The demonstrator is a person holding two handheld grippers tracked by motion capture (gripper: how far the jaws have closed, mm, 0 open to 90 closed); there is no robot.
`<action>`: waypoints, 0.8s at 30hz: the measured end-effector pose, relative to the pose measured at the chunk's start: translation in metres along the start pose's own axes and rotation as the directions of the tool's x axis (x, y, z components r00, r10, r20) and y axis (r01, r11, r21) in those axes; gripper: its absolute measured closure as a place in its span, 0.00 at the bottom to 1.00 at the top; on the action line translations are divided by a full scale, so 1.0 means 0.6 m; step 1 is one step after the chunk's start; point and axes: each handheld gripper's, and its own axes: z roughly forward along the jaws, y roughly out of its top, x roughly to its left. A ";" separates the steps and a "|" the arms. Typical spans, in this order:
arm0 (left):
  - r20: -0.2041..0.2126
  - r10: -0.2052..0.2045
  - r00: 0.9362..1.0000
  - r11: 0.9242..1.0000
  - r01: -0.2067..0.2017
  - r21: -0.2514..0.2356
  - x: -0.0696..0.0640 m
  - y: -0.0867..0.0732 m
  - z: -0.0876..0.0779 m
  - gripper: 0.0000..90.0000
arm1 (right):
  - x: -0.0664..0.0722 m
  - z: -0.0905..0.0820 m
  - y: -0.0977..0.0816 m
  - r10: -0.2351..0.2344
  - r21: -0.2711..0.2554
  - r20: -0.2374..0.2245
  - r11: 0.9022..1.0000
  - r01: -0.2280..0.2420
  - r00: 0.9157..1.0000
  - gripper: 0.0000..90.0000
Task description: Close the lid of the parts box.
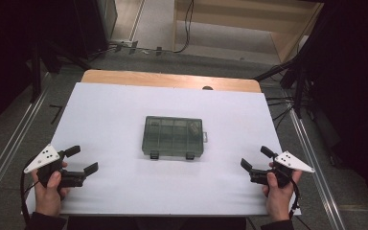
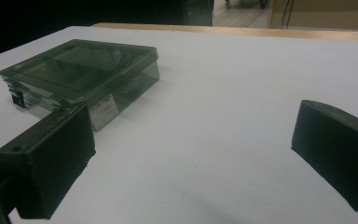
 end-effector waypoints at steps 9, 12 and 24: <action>-0.015 0.004 1.000 1.000 -0.004 -0.002 0.019 -0.006 -0.018 0.00 | -0.024 -0.017 -0.007 0.022 -0.014 0.024 1.000 -0.022 0.999 0.00; -0.028 0.007 1.000 1.000 -0.007 -0.008 0.024 -0.007 -0.023 0.00 | -0.030 -0.020 -0.008 0.029 -0.016 0.035 0.999 -0.029 0.999 0.00; -0.039 0.009 0.999 1.000 -0.010 -0.016 0.036 -0.013 -0.030 0.00 | -0.052 -0.033 -0.017 0.058 -0.026 0.067 0.998 -0.056 0.996 0.00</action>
